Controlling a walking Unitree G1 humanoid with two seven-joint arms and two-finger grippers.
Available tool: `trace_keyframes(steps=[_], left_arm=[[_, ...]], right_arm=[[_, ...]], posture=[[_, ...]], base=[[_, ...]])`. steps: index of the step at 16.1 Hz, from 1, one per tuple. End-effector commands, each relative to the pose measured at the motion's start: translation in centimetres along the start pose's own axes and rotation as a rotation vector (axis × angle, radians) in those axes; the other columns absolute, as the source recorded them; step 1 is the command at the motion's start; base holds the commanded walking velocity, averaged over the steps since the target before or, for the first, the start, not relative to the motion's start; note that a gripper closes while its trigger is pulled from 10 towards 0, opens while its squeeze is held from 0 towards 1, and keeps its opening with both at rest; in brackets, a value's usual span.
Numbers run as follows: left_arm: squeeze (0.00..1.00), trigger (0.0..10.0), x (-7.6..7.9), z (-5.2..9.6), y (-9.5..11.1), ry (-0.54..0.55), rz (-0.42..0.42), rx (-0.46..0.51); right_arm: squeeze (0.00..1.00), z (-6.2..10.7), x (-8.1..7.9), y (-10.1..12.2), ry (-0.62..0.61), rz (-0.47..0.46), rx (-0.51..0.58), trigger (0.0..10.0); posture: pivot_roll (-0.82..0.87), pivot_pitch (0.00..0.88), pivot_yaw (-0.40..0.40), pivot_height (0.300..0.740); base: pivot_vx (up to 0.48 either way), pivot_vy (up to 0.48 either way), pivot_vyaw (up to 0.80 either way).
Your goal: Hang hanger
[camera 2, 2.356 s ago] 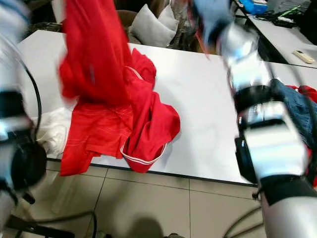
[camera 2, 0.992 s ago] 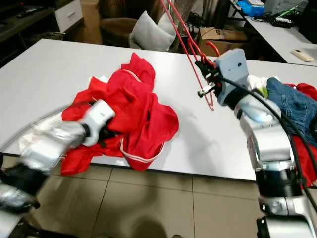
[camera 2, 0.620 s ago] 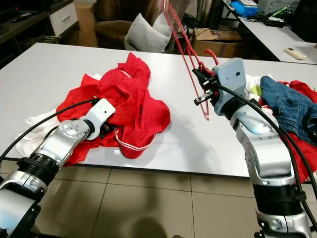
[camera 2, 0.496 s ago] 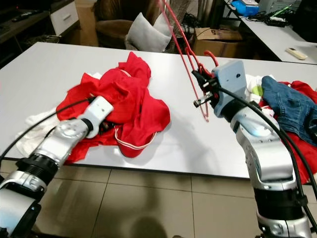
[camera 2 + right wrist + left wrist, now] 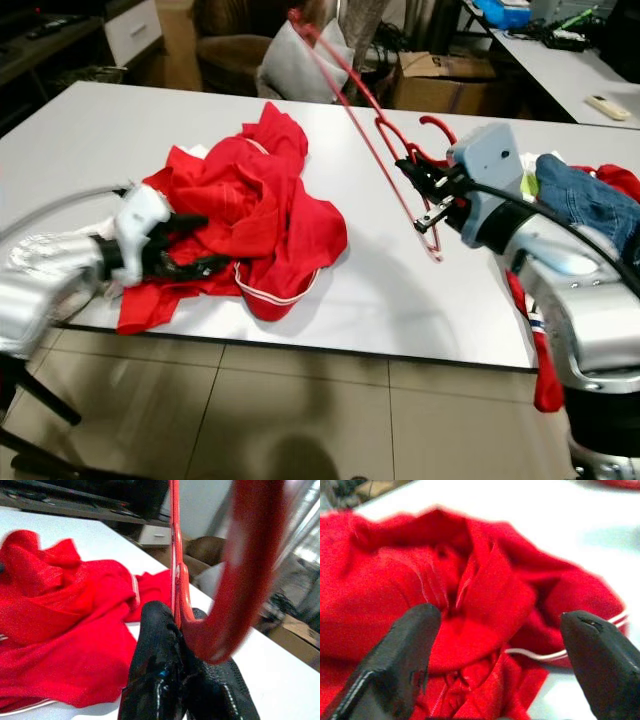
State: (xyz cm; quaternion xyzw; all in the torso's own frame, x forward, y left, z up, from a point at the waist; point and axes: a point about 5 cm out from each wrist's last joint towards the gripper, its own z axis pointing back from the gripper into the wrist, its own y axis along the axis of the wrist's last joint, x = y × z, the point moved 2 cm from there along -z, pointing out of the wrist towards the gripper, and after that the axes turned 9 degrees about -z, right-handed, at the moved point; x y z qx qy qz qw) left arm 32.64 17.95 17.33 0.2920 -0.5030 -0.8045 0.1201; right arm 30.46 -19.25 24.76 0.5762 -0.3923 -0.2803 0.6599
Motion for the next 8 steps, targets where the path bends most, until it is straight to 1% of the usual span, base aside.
trace_keyframes(steps=[1, 2, 3, 4, 5, 6, 7, 8], left_arm=[[1.0, 10.0, -0.1, 1.2, 2.2, 0.001, 0.029, 0.098], [1.0, 10.0, -0.2, 1.6, 2.7, 0.019, 0.046, 0.126], [1.0, 10.0, -1.5, 2.5, 3.7, 0.19, 0.133, 0.248], [1.0, 10.0, -2.1, 3.0, 3.9, 0.305, 0.183, 0.303], [1.0, 10.0, -1.8, 3.0, 3.7, 0.326, 0.189, 0.295], [0.0, 10.0, -0.6, 2.3, 3.6, 0.405, 0.204, 0.301], [0.0, 10.0, -0.7, 1.8, 3.2, 0.519, 0.192, 0.264], [0.0, 10.0, -0.5, 1.5, 3.4, 0.589, 0.197, 0.27]], right_arm=[[0.0, 0.5, 0.9, 0.7, -0.017, -0.02, 0.012, 10.0], [0.0, 0.6, 1.0, 0.7, -0.024, -0.029, 0.015, 10.0], [0.0, 0.8, 1.0, 0.6, -0.069, -0.049, 0.019, 10.0], [0.0, 1.0, 0.9, 0.4, -0.103, -0.061, 0.019, 10.0], [0.0, 1.1, 1.0, 0.1, -0.142, -0.079, 0.02, 10.0], [0.0, 1.4, 1.1, -1.0, -0.288, -0.137, 0.018, 10.0], [0.0, 1.6, 0.5, -1.8, -0.319, -0.176, 0.019, 10.0], [0.0, 1.9, -0.1, -2.5, -0.344, -0.212, 0.016, 10.0]], posture=[[-0.11, 0.0, 0.004, 0.74], [-0.12, 0.0, 0.008, 0.74], [-0.11, 0.0, 0.005, 0.74], [-0.12, 0.0, 0.003, 0.74], [-0.11, 0.0, -0.004, 0.74], [-0.11, 0.0, -0.017, 0.74], [-0.11, 0.0, -0.021, 0.74], [-0.11, 0.0, -0.021, 0.74]], base=[[0.0, 0.0, 0.0], [0.0, 0.0, 0.0], [0.0, 0.0, 0.0], [0.0, 0.0, 0.0], [0.0, 0.0, 0.0], [0.0, 0.0, 0.0], [0.0, 0.0, 0.0], [0.0, 0.0, 0.0]])
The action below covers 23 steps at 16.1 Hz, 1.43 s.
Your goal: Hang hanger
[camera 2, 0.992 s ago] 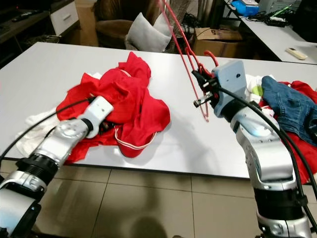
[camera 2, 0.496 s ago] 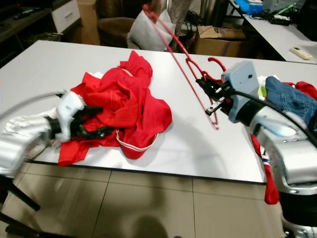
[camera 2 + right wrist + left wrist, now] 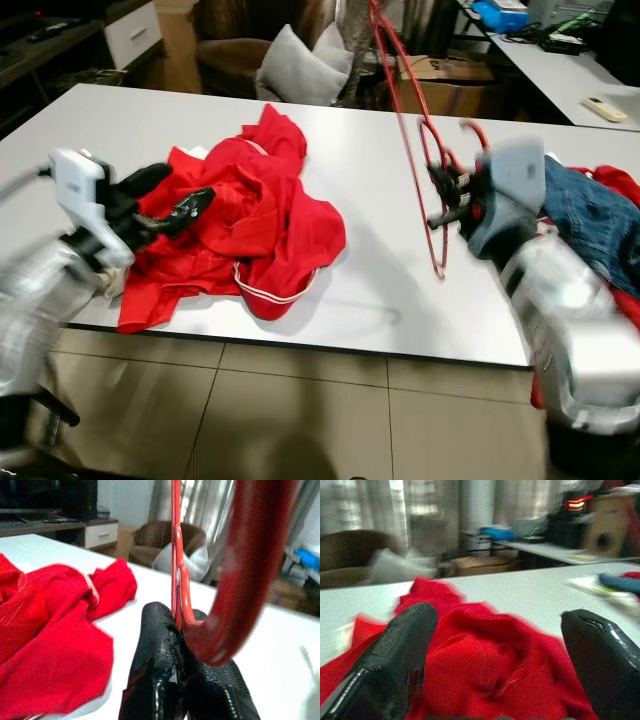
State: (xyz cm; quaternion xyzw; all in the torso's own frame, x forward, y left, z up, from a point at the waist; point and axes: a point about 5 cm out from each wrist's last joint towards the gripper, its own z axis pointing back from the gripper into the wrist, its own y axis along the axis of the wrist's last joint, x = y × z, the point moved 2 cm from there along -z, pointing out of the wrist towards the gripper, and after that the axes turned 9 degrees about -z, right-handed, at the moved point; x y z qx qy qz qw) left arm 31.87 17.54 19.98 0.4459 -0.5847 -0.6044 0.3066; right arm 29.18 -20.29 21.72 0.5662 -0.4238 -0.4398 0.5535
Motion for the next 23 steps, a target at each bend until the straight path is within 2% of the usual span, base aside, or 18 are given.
trace_keyframes(steps=[1, 3, 4, 5, 6, 8, 13, 23], left_arm=[[0.0, 10.0, 0.1, -0.2, 0.8, 0.078, -0.031, 0.014], [0.0, 10.0, 1.4, -0.7, 0.0, 0.092, -0.062, -0.043], [0.0, 10.0, 1.7, -0.8, -0.1, 0.097, -0.053, -0.051], [0.0, 10.0, 2.9, -0.9, -0.6, 0.098, -0.029, -0.061], [0.0, 10.0, 3.9, -0.7, -1.0, 0.081, -0.034, -0.07], [0.0, 10.0, 4.7, -0.4, -1.5, 0.078, -0.018, -0.091], [0.0, 10.0, 5.1, 0.0, -1.9, 0.069, -0.045, -0.124], [0.0, 10.0, 5.5, -0.2, -1.8, 0.037, -0.057, -0.132]], right_arm=[[0.0, 0.4, -0.2, 0.1, -0.034, -0.023, 0.019, 10.0], [0.0, 0.7, -1.5, -1.0, -0.06, -0.063, 0.028, 10.0], [0.0, 0.8, -1.8, -1.3, -0.069, -0.071, 0.029, 10.0], [0.0, 0.9, -2.4, -1.9, -0.081, -0.073, 0.026, 10.0], [0.0, 1.0, -2.6, -2.4, -0.091, -0.077, 0.019, 10.0], [0.0, 1.3, -2.7, -3.3, -0.101, -0.085, -0.013, 10.0], [0.0, 1.2, -3.0, -4.0, -0.115, -0.074, -0.04, 10.0], [0.0, 1.3, -3.1, -4.2, -0.12, -0.07, -0.043, 10.0]], posture=[[-0.12, 0.0, -0.018, 0.74], [-0.11, 0.0, -0.009, 0.74], [-0.11, 0.0, -0.003, 0.74], [-0.1, 0.0, 0.002, 0.74], [-0.1, 0.0, -0.002, 0.74], [-0.09, 0.0, -0.01, 0.74], [-0.09, 0.0, -0.015, 0.74], [-0.09, 0.006, -0.001, 0.74]], base=[[0.0, 0.0, 0.0], [0.0, 0.0, 0.0], [0.0, 0.0, 0.0], [0.0, 0.0, 0.0], [0.0, 0.0, 0.0], [0.0, 0.0, 0.0], [-0.165, 0.0, 0.0], [-0.28, 0.0, 0.0]])
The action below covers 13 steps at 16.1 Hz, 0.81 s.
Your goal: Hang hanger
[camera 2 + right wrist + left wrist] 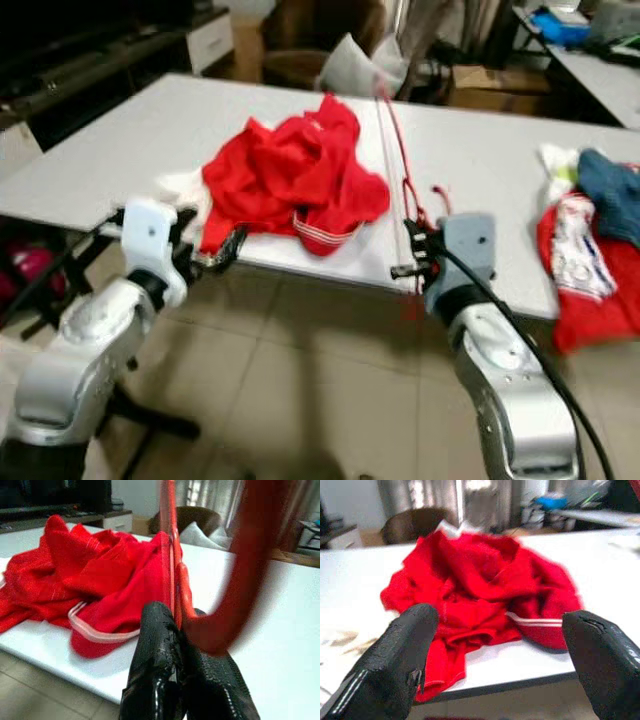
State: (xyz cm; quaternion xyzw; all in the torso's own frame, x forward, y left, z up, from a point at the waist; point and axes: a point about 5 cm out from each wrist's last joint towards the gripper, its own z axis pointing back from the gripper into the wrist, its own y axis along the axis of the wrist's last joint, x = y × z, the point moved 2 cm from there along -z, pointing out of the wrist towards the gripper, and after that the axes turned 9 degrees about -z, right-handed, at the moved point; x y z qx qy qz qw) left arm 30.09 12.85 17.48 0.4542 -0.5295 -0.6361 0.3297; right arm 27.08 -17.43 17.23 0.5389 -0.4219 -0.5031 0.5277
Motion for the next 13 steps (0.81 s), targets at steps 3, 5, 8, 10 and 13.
trace_keyframes(steps=[3, 5, 8, 10, 13], left_arm=[[0.0, 10.0, 0.4, 0.1, -0.1, -0.028, -0.012, -0.013], [0.0, 10.0, 0.5, 0.0, -0.1, -0.04, -0.015, -0.011], [0.0, 10.0, 0.5, -0.1, -0.1, -0.046, -0.029, -0.015], [0.0, 10.0, 0.4, -0.2, -0.1, -0.049, -0.027, -0.01], [0.95, 10.0, -0.1, -0.3, 1.2, -0.133, -0.087, 0.061]], right_arm=[[0.0, 0.0, 0.2, 0.4, -0.011, -0.003, 0.012, 10.0], [0.0, 0.0, 0.0, 0.4, -0.01, -0.004, 0.013, 10.0], [0.0, 0.1, -0.2, 0.4, 0.001, -0.004, 0.01, 10.0], [0.0, 0.1, -0.5, 0.6, 0.049, 0.016, 0.005, 10.0], [0.0, 0.0, -0.9, 1.0, 0.169, 0.077, -0.02, 10.0]], posture=[[-0.09, 0.003, 0.001, 0.74], [-0.09, 0.002, 0.003, 0.74], [-0.09, 0.006, 0.004, 0.74], [-0.09, 0.006, -0.004, 0.74], [-0.09, 0.002, -0.015, 0.74]], base=[[0.0, 0.0, 0.0], [0.0, -0.124, 0.0], [0.0, -0.432, 0.0], [0.0, -0.234, 0.0], [0.0, 0.0, 0.0]])
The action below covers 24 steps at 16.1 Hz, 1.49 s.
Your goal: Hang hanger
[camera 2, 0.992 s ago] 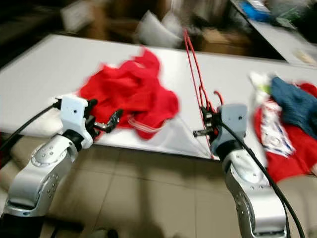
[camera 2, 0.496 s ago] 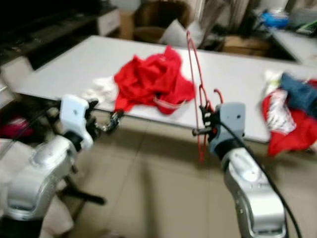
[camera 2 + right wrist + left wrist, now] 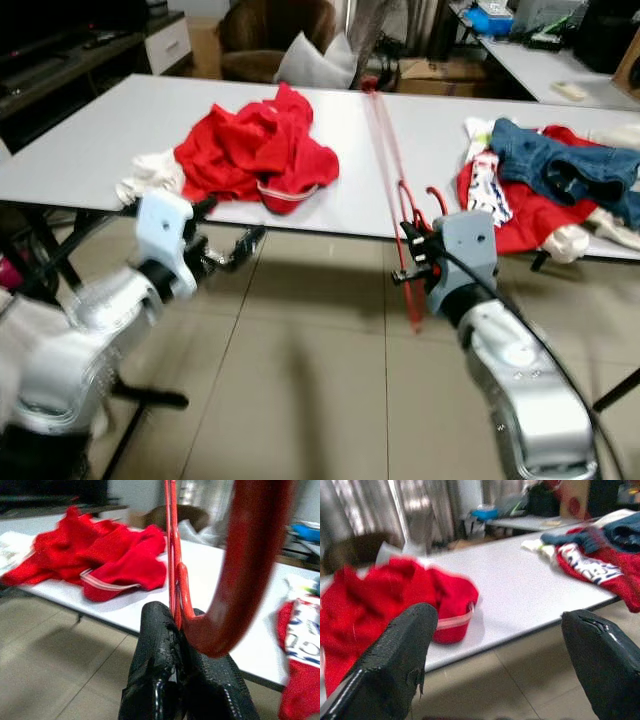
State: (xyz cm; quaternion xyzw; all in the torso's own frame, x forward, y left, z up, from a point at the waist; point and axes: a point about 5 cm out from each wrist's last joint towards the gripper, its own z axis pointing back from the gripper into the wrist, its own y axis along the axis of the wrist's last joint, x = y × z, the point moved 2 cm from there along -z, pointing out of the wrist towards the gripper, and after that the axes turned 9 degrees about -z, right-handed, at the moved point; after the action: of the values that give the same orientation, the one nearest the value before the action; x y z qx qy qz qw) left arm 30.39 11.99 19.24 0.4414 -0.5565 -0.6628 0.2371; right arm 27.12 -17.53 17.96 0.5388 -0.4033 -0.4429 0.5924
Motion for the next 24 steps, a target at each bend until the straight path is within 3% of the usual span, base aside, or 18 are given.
trace_keyframes(steps=[1, 4, 6, 8, 10, 11, 12, 16, 17, 18, 19, 21, 24], left_arm=[[1.0, 10.0, -0.7, 0.1, 0.0, -0.027, -0.015, 0.004], [1.0, 10.0, -1.3, -0.6, 2.3, -0.198, -0.129, 0.067], [1.0, 10.0, -2.0, -1.1, 5.9, -0.33, -0.138, 0.157], [1.0, 10.0, -2.0, -1.2, 6.7, -0.399, -0.179, 0.167], [1.0, 10.0, -1.9, -1.8, 8.6, -0.513, -0.289, 0.17], [0.87, 10.0, -1.6, -1.9, 8.7, -0.545, -0.315, 0.167], [0.0, 10.0, -1.1, -2.0, 8.5, -0.596, -0.353, 0.149], [0.0, 10.0, 0.1, -2.8, 8.5, -0.728, -0.411, 0.129], [0.0, 5.5, 0.5, -3.0, 8.4, -0.756, -0.415, 0.123], [0.0, 2.2, 0.7, -3.2, 8.2, -0.77, -0.422, 0.118], [0.0, 0.0, 0.9, -3.5, 8.0, -0.773, -0.428, 0.109], [0.0, 0.0, 0.9, -3.8, 7.2, -0.794, -0.495, 0.066], [0.0, 0.0, 0.9, -3.9, 7.5, -0.82, -0.48, 0.066]], right_arm=[[0.0, -0.3, -0.9, 0.6, 0.097, 0.032, 0.0, 10.0], [0.0, -0.4, -1.1, 1.5, 0.331, 0.198, -0.061, 10.0], [0.0, -0.6, -0.6, 3.3, 0.474, 0.309, -0.086, 10.0], [0.0, -0.6, -0.6, 4.0, 0.543, 0.358, -0.099, 10.0], [0.0, -0.5, -0.7, 4.8, 0.664, 0.456, -0.152, 10.0], [0.0, -0.6, -0.7, 5.2, 0.69, 0.478, -0.155, 10.0], [0.0, -0.7, -0.9, 5.5, 0.717, 0.504, -0.158, 10.0], [0.0, -1.1, -1.3, 6.8, 0.787, 0.589, -0.155, 10.0], [0.0, -1.4, -1.4, 7.1, 0.798, 0.611, -0.15, 10.0], [0.0, -1.6, -1.6, 7.3, 0.808, 0.629, -0.145, 10.0], [0.0, -1.7, -1.7, 7.5, 0.816, 0.643, -0.142, 10.0], [0.0, -1.7, -2.1, 7.6, 0.839, 0.669, -0.14, 10.0], [0.0, -1.9, -2.3, 7.7, 0.858, 0.701, -0.144, 10.0]], posture=[[-0.1, 0.0, -0.014, 0.74], [-0.1, 0.0, -0.01, 0.74], [-0.1, 0.0, 0.001, 0.74], [-0.1, 0.0, 0.003, 0.74], [-0.11, 0.0, 0.006, 0.74], [-0.11, 0.0, 0.006, 0.74], [-0.11, 0.0, 0.005, 0.74], [-0.11, 0.0, 0.002, 0.74], [-0.11, 0.0, 0.004, 0.74], [-0.11, 0.0, 0.007, 0.74], [-0.12, 0.0, 0.007, 0.74], [-0.12, 0.0, 0.008, 0.74], [-0.11, 0.0, 0.007, 0.74]], base=[[0.0, 0.0, 0.0], [0.0, 0.0, 0.0], [0.0, 0.0, 0.0], [0.0, 0.0, 0.0], [0.0, 0.0, 0.0], [0.0, 0.0, 0.0], [0.0, 0.0, 0.0], [0.0, 0.0, 0.0], [0.0, 0.0, 0.0], [0.0, 0.0, 0.0], [0.0, 0.0, 0.0], [0.0, 0.0, 0.0], [0.0, 0.0, 0.0]])
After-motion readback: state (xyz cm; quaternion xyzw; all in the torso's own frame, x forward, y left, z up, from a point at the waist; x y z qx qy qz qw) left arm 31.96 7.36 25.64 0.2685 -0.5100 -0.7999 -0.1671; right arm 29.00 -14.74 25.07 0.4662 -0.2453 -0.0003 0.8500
